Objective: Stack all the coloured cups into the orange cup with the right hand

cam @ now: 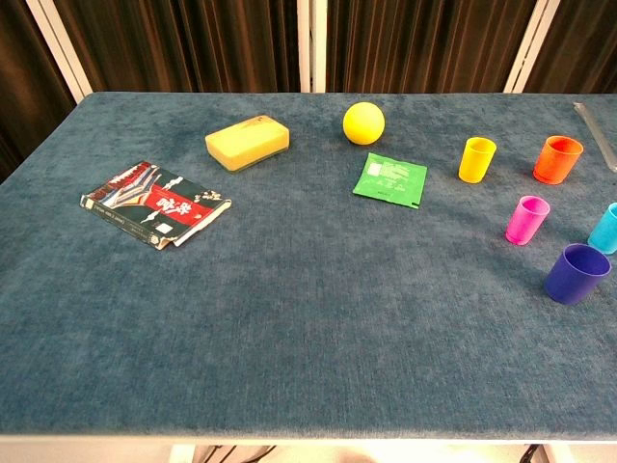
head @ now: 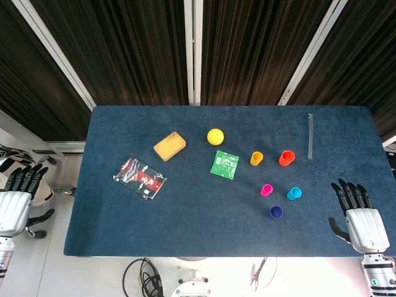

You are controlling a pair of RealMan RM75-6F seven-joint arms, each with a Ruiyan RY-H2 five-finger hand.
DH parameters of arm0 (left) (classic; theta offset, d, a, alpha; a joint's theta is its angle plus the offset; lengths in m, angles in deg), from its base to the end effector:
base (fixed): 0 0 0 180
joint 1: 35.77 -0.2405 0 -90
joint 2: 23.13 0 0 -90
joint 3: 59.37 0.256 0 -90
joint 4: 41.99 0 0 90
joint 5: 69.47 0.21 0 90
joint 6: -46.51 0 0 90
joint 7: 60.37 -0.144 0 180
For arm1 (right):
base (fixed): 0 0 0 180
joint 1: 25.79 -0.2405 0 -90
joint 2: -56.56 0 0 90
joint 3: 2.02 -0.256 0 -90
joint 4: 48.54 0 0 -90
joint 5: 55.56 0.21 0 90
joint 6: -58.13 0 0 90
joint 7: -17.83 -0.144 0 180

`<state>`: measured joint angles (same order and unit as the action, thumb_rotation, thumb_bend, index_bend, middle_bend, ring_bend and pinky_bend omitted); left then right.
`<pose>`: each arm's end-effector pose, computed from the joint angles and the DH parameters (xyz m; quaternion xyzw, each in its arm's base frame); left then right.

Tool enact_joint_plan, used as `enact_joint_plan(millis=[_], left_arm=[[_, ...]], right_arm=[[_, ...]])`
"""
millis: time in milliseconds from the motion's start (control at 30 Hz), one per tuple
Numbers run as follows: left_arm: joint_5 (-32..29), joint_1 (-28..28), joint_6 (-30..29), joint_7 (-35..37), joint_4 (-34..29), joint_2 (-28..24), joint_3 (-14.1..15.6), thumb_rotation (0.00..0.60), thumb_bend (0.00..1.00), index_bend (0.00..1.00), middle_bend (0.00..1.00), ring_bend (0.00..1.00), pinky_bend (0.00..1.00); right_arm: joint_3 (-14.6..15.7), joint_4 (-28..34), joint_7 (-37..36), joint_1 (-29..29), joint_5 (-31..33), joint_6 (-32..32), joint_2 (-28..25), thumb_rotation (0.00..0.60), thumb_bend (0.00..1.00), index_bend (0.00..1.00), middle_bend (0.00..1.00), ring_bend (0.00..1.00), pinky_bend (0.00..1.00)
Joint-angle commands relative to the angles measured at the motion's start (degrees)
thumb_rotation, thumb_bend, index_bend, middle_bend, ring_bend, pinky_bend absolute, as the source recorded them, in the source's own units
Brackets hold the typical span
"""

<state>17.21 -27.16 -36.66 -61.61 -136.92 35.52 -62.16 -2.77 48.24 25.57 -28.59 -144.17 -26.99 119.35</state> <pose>-0.2967 0.2003 0.1801 -0.6292 -0.3520 -0.3803 0.5793 -0.3001 -0.1612 0.1522 0.6250 -0.3731 0.3529 0.5879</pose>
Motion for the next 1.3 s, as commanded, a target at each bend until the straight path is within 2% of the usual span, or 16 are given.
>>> enact_joint_plan(millis=[33, 500, 867, 1300], left_arm=[[0.1, -0.2, -0.4, 0.1, -0.2, -0.1, -0.1, 0.6, 0.15, 0.08, 0.04, 0.0, 0.0], [-0.3, -0.8, -0.7, -1.8, -1.7, -0.3, 0.2, 0.6, 0.15, 0.08, 0.04, 0.0, 0.0], [-0.8, -0.8, 0.0, -1.9, -0.7, 0.7, 0.4, 0.6, 0.15, 0.08, 0.04, 0.0, 0.0], [-0.1, -1.2, -0.2, -1.9, -1.0, 0.4, 1.0, 0.6, 0.16, 0.08, 0.04, 0.0, 0.0]], right_arm=[[0.0, 0.2, 0.1, 0.0, 0.0, 0.0, 0.1, 0.6, 0.29, 0.0, 0.0, 0.0, 0.0], [-0.2, 0.4, 0.5, -0.2, 0.7, 0.9, -0.4, 0.6, 0.29, 0.0, 0.0, 0.0, 0.0], [-0.6, 1.4, 4.6, -1.8, 1.2, 3.2, 0.1, 0.6, 0.29, 0.0, 0.0, 0.0, 0.0], [2.3, 3.5, 13.2, -4.6, -1.1, 9.9, 3.5, 0.6, 0.29, 0.0, 0.02, 0.0, 0.0]])
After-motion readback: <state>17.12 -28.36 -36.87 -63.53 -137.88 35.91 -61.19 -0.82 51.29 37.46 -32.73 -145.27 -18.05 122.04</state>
